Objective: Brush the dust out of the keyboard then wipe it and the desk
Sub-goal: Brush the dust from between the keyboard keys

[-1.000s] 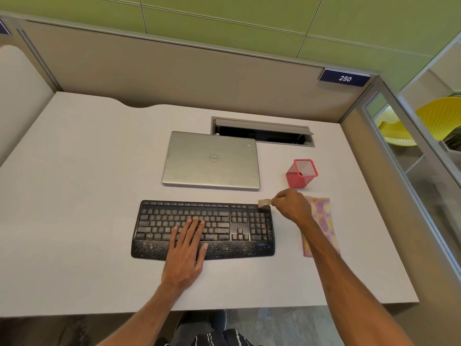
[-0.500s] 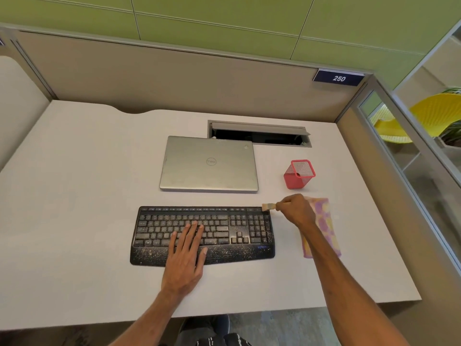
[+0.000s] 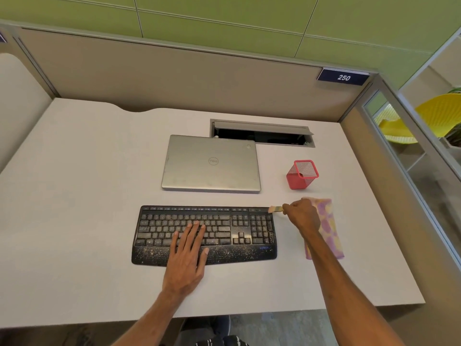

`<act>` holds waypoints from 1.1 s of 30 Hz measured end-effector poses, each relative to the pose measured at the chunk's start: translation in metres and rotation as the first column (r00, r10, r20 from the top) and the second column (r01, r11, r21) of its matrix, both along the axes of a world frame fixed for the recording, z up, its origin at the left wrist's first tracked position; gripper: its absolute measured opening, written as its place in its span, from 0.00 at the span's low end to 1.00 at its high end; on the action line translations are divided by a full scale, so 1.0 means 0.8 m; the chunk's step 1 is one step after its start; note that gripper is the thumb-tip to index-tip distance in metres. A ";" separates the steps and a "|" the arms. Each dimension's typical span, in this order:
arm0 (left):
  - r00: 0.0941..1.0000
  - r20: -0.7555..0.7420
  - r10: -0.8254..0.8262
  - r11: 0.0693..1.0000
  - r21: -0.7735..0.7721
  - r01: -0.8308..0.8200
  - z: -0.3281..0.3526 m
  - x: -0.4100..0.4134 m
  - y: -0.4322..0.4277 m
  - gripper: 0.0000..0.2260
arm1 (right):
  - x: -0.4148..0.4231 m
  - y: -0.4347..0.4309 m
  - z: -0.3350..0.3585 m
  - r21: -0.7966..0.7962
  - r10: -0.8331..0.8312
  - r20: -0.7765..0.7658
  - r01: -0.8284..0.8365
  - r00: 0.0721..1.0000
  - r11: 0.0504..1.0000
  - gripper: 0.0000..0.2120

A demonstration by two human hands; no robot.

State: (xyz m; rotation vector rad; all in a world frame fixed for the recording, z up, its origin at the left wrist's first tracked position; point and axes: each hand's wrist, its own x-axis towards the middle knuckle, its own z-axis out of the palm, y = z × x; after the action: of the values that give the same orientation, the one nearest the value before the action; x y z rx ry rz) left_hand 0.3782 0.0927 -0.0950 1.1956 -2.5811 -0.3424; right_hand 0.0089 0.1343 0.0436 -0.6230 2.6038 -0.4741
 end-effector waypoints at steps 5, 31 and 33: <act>1.000 -0.011 0.001 1.000 0.018 0.000 0.000 -0.001 0.000 0.30 | 0.001 0.000 0.014 -0.025 0.278 -0.074 -0.280 0.958 0.960 0.11; 1.000 0.010 0.005 1.000 0.019 -0.005 0.002 0.000 0.000 0.30 | -0.019 0.022 0.022 -0.031 0.486 -0.011 -0.486 0.874 0.874 0.08; 1.000 0.012 0.007 1.000 0.018 -0.007 0.002 0.000 0.000 0.30 | -0.018 0.025 0.021 -0.062 0.421 -0.088 -0.427 0.903 0.902 0.08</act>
State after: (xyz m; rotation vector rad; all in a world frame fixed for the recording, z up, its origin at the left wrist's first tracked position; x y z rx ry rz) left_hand 0.3779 0.0929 -0.0937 1.2160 -2.5885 -0.3585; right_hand -0.0053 0.1543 0.0601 -1.2206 2.4185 -0.4186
